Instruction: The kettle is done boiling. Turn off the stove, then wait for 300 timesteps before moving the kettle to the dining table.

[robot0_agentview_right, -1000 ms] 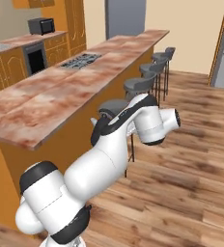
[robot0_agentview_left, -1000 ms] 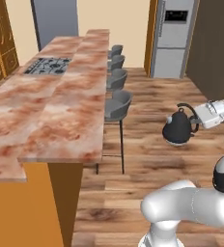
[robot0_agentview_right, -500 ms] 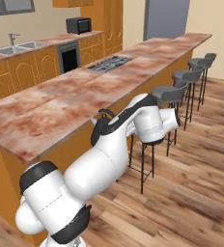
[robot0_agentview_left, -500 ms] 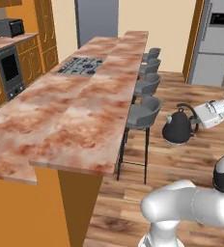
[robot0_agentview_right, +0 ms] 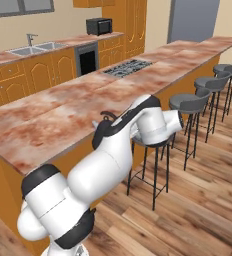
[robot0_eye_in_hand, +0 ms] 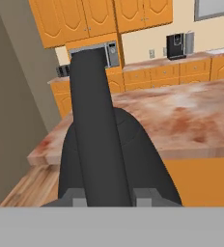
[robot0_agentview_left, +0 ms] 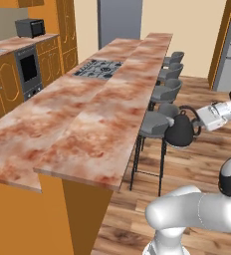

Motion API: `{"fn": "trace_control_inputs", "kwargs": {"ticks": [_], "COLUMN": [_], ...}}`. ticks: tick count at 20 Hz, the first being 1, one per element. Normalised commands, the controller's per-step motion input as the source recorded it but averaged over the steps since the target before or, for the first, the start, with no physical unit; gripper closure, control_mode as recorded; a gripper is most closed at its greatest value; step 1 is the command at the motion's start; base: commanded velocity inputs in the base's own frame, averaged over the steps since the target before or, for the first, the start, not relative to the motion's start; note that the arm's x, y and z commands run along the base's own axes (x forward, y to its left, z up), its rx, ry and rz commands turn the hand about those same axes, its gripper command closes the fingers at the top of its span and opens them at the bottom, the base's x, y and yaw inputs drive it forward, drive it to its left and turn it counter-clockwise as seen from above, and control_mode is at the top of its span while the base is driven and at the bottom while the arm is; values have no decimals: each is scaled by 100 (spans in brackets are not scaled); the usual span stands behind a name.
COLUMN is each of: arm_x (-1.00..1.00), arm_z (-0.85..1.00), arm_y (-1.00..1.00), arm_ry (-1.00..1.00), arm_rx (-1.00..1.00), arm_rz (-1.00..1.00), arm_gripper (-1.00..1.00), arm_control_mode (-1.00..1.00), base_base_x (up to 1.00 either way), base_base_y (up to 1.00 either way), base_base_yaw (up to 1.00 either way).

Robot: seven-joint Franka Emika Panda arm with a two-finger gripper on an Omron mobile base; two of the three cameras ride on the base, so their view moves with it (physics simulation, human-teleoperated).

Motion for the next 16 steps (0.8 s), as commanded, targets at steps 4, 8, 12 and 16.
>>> {"fn": "trace_control_inputs", "kwargs": {"ticks": [4,8,12,16], "arm_x": [0,7,18,20], "arm_z": [0,12,35,30], "arm_y": [0,0,0,-2], "arm_ry": [0,0,0,0], "arm_rx": [0,0,-3,-2], "arm_rz": [0,0,0,0], "arm_gripper": [100,100,100,100], "arm_control_mode": [100,-100,-100,-100], "base_base_x": [0,3,0,0], "base_base_y": [0,0,0,0], "base_base_yaw": [0,0,0,0]}}
